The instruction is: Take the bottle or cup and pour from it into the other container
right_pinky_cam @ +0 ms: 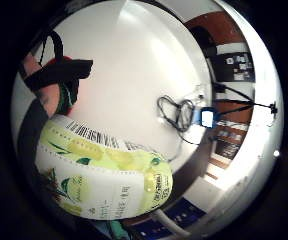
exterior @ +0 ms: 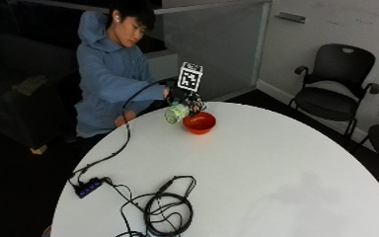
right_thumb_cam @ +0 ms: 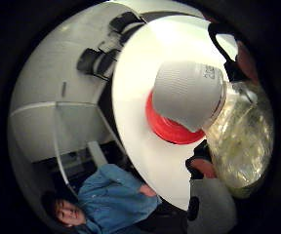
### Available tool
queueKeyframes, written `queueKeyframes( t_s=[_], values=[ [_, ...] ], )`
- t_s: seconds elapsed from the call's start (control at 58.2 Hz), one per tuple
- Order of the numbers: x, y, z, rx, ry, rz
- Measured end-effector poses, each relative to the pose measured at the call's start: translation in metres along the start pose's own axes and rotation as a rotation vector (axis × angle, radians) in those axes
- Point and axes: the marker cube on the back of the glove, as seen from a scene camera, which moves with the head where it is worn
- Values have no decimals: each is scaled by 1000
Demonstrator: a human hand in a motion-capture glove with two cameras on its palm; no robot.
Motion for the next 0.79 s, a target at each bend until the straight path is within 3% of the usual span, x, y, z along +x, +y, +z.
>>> queueKeyframes(
  t_s=[0.103,0.241,0.378,0.516,0.636,0.791],
  values=[
    [-10,-6,3,-102,161,53],
    [-16,-9,6,-222,394,-6],
    [-59,-21,13,-275,306,74],
    [-51,-25,20,-320,572,87],
    [-56,-26,19,-364,475,80],
    [-62,-31,21,-329,389,187]
  ],
)
